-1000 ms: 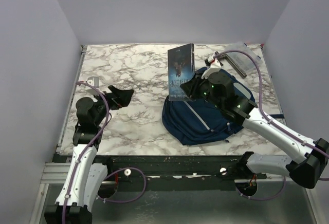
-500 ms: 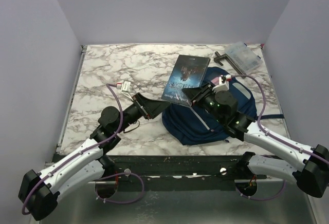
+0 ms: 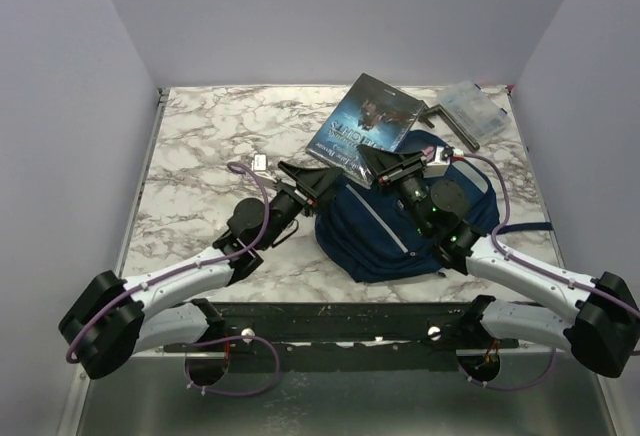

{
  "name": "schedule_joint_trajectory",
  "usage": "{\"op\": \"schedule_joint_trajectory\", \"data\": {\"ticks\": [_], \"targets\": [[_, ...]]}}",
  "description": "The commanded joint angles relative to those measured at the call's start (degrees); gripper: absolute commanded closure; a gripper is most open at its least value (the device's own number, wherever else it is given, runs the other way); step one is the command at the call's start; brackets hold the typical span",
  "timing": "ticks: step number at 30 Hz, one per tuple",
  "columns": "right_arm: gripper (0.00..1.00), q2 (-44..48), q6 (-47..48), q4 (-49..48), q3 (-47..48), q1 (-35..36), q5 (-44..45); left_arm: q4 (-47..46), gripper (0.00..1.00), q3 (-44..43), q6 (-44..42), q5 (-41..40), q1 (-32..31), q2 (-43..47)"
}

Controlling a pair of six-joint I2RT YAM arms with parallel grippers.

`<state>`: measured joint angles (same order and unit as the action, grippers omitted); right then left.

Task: Pack the student bag
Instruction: Pick up the book from the center of the board.

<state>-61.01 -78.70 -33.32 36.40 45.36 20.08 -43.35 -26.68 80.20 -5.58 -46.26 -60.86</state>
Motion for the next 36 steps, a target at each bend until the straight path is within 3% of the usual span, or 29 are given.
{"op": "schedule_joint_trajectory", "data": {"ticks": [1,5,11,16,18,22,25,27,29,32,36], "targets": [[0.99,-2.0,-3.0,-19.8,-0.9,0.2,-3.4,-14.1,0.08,-5.1,2.7,-4.5,-0.7,-6.8],[0.99,-3.6,-2.6,-23.4,-1.8,0.2,-4.0,-20.6,0.19,-7.0,0.5,-5.8,-1.7,-10.8],[0.99,-4.7,-2.2,-26.9,-3.5,0.2,-3.7,-21.7,0.35,-9.2,0.8,-6.9,-2.7,-14.6],[0.90,-2.2,-2.0,-21.0,-3.7,0.2,-2.3,-23.7,0.64,-8.2,-1.4,-7.7,-2.8,-15.0],[0.76,0.1,-1.1,-16.6,-4.4,0.2,-2.8,-24.3,0.77,-7.1,-5.2,-8.4,-2.9,-13.5],[0.27,8.7,0.1,1.0,-7.1,0.2,0.1,-23.7,1.00,-3.7,-15.6,-7.4,-1.7,-8.0],[0.05,17.1,6.0,24.4,-5.3,0.2,7.0,-21.6,1.00,0.4,-21.9,-6.5,0.0,-1.5],[0.02,20.8,12.6,38.4,-2.8,0.2,11.9,-16.2,1.00,3.0,-25.5,-6.5,1.9,4.8],[0.00,22.5,19.6,48.7,0.8,0.1,16.2,-5.0,1.00,3.7,-30.8,-7.6,3.8,13.5],[0.00,20.3,32.9,58.9,8.3,0.1,18.4,22.1,1.00,-1.8,-41.9,-12.3,5.5,24.8],[0.00,10.3,54.7,65.1,18.8,0.1,8.8,49.7,1.00,-9.8,-52.7,-19.7,7.4,30.9]]}}
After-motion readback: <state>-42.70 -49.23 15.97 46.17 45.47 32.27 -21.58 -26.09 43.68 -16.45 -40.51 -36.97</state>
